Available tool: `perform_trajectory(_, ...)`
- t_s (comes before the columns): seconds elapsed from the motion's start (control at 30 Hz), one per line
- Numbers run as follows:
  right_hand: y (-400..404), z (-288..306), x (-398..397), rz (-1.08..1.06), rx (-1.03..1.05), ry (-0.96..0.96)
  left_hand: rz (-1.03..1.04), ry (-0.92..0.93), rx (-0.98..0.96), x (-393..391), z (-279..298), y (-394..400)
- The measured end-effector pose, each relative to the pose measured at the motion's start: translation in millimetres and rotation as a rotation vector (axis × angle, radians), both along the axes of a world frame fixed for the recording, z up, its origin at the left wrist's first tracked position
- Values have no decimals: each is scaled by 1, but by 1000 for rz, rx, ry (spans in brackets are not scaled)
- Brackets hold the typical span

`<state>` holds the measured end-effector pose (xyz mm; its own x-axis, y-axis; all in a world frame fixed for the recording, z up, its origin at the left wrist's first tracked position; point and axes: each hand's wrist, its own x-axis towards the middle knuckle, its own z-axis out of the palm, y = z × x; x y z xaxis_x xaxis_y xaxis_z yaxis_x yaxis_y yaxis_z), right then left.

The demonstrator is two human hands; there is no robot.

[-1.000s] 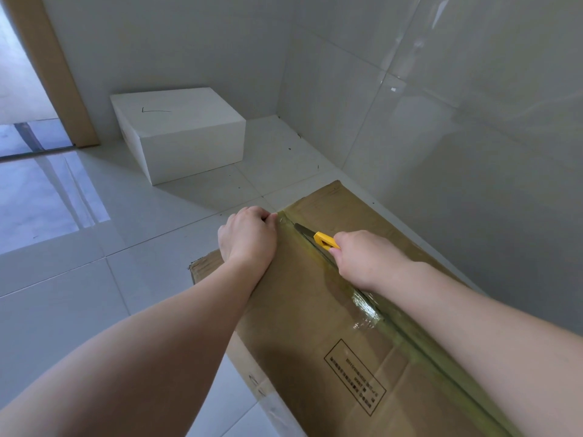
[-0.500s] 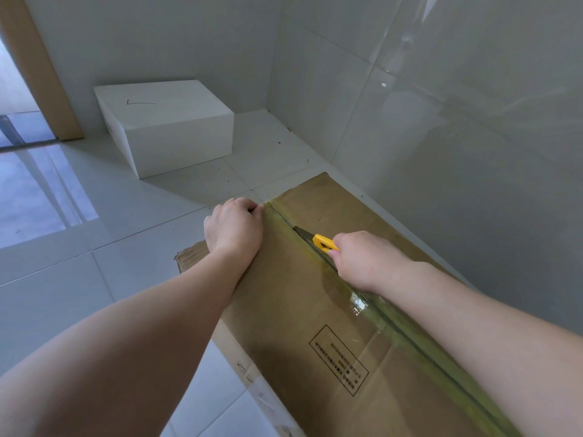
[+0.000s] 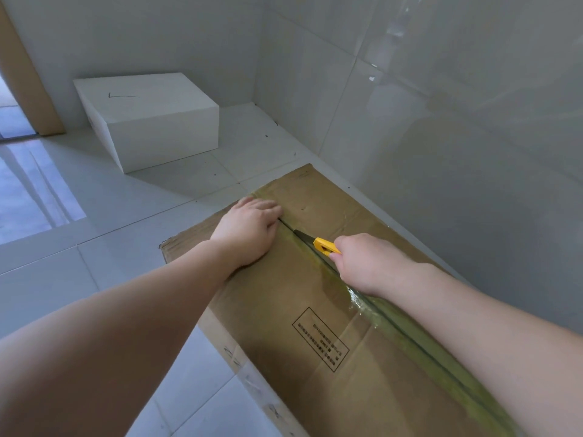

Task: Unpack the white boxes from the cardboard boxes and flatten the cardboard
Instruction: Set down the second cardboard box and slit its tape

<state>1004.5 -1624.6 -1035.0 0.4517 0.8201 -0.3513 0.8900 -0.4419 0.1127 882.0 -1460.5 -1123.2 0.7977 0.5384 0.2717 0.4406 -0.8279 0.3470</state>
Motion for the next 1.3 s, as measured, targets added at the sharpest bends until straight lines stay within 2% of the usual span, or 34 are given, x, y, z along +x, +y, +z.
perform_trajectory(0.27, -21, 4, 1, -15, -11, 1, -165, 218, 3, -5, 6, -13)
perform_trajectory(1.3, -100, 9, 14, -72, -49, 2, -372, 305, 42, 11, 11, -69)
